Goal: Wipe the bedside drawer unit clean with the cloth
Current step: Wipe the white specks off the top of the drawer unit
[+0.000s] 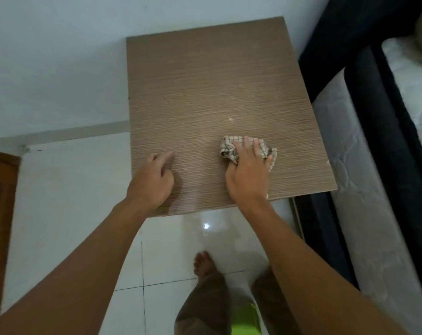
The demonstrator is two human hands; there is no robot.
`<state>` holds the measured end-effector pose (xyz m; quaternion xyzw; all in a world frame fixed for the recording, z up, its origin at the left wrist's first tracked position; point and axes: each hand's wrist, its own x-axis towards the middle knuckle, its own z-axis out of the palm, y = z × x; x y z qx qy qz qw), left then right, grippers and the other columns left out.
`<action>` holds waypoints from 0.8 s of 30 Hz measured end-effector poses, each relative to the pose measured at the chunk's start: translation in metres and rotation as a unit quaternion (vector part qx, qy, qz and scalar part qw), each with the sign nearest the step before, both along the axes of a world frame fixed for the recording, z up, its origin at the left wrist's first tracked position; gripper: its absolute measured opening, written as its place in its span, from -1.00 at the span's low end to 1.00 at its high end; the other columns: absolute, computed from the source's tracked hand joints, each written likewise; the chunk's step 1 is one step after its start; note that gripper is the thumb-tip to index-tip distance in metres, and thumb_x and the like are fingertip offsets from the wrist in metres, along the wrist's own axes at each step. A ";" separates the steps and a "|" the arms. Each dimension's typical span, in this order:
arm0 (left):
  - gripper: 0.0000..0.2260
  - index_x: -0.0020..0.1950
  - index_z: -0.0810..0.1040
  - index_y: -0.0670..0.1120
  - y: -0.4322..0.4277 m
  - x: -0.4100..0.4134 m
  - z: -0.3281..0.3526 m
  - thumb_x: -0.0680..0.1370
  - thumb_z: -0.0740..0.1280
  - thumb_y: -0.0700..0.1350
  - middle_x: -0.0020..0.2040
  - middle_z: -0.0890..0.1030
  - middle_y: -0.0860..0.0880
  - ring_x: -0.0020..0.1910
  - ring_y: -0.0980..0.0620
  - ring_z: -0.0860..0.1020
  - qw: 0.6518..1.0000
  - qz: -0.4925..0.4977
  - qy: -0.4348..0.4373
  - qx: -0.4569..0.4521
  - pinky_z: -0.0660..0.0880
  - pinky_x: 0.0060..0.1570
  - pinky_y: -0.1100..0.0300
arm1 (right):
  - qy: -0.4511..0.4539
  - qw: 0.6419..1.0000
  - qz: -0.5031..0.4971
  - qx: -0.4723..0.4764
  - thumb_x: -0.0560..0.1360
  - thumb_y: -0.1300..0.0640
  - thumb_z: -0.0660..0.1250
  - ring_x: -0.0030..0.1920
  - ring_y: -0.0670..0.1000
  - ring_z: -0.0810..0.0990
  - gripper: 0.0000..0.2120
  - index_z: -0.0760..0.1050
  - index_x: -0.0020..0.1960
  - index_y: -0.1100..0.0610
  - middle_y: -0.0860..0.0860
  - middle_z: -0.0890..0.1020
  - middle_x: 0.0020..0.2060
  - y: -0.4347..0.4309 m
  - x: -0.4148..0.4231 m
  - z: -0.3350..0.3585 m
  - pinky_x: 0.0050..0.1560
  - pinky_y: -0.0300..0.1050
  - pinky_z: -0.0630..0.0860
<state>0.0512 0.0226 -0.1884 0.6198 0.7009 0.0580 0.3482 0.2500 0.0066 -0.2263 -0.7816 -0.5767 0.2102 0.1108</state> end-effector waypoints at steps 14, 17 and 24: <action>-0.80 -0.19 0.52 -0.04 -0.006 -0.066 0.001 0.59 0.19 -0.15 -0.07 0.62 -0.08 -0.01 -0.07 0.60 0.880 0.401 -0.236 -0.092 0.54 0.07 0.03 | 0.242 0.904 0.348 0.062 0.51 0.18 0.30 -0.08 -0.05 0.56 -0.69 0.45 0.22 -0.04 -0.06 0.64 -0.02 -0.067 -0.101 0.038 -0.08 -0.11 0.55; -0.79 0.16 0.54 -0.15 -0.008 -0.072 0.002 0.61 0.19 -0.13 0.01 0.64 -0.13 0.05 -0.06 0.61 0.852 0.426 -0.278 -0.119 0.54 0.02 0.07 | 0.252 0.944 0.182 0.109 0.54 0.14 0.23 -0.14 -0.03 0.57 -0.69 0.41 0.24 -0.11 -0.09 0.61 -0.06 -0.005 -0.092 0.047 -0.21 -0.15 0.41; -0.66 0.33 0.44 -0.20 -0.022 -0.082 0.000 0.68 0.04 -0.08 0.00 0.63 -0.14 0.12 -0.11 0.57 0.798 0.459 -0.366 -0.137 0.46 0.24 0.02 | 0.039 0.964 0.259 0.047 0.51 0.22 0.20 0.51 0.06 0.18 -0.49 0.33 0.45 0.02 -0.01 0.34 0.47 0.071 -0.097 -0.012 0.50 0.12 0.07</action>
